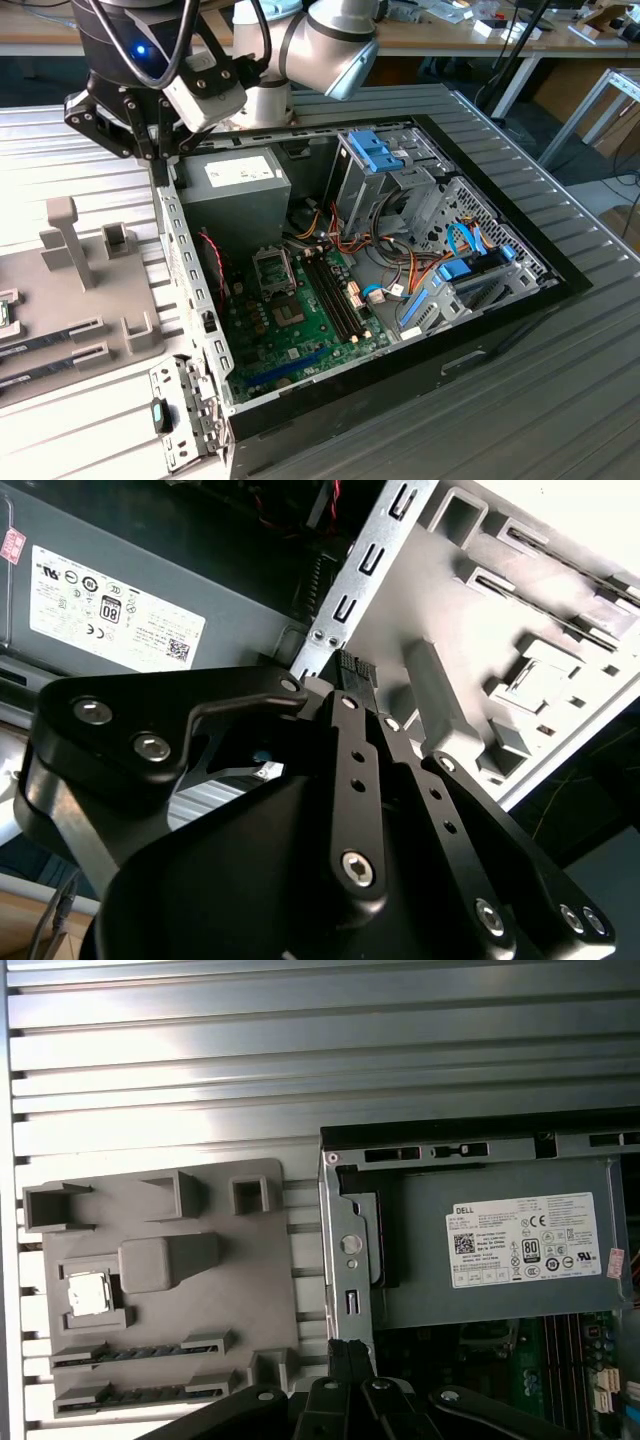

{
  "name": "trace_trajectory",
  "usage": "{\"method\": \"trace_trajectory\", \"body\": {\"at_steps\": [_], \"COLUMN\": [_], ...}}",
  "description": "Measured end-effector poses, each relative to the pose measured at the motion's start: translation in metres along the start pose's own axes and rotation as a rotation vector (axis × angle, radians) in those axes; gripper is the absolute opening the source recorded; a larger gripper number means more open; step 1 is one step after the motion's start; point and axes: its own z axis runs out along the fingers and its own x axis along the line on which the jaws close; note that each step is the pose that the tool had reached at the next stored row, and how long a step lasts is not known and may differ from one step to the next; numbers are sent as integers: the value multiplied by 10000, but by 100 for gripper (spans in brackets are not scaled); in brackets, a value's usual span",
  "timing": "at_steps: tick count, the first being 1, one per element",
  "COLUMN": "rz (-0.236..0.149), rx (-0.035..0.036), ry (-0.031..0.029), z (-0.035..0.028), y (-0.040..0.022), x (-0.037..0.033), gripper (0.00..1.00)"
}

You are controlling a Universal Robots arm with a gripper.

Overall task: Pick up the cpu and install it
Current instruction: 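Reach for the cpu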

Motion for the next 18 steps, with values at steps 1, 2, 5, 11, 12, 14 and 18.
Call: {"method": "trace_trajectory", "body": {"at_steps": [1,2,5,11,12,14,18], "rz": [0,0,0,0,0,0,0], "rx": [0,1,0,0,0,0,0], "ry": [0,1,0,0,0,0,1], "z": [0,0,2,7,7,8,9], "y": [0,0,-1,-2,-2,-3,-3], "x": [1,2,7,24,26,30,38], "gripper": [11,11,11,11,11,11,11]}}
